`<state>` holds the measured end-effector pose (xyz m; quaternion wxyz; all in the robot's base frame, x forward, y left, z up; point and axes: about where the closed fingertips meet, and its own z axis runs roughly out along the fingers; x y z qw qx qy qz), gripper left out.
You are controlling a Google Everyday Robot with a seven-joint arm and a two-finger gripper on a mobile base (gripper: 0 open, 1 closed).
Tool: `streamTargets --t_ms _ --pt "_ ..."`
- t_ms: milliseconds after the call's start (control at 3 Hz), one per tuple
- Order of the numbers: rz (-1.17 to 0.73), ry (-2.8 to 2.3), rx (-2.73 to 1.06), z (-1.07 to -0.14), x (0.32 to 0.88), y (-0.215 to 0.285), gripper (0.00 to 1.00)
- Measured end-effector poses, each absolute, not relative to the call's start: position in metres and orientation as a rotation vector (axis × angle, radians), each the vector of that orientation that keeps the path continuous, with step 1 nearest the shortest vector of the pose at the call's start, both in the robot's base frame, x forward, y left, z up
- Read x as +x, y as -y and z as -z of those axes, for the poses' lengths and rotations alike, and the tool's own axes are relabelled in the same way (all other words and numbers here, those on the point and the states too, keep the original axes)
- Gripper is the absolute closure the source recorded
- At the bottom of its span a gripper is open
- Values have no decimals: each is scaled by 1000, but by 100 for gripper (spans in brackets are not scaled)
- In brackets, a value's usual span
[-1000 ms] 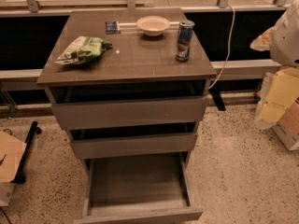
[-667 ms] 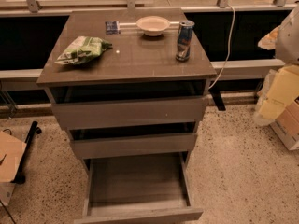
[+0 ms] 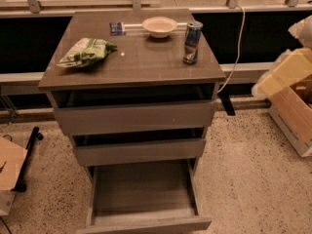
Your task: Place redbull can into bottom drawer
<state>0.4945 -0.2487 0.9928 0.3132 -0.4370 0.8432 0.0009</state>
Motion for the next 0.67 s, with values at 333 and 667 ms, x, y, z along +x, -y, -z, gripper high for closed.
streamTargets --t_ms 333,667 --pt "-103 -2177 -982 -988 545 251 0" --pt "-93 -2181 -1001 -989 540 249 0"
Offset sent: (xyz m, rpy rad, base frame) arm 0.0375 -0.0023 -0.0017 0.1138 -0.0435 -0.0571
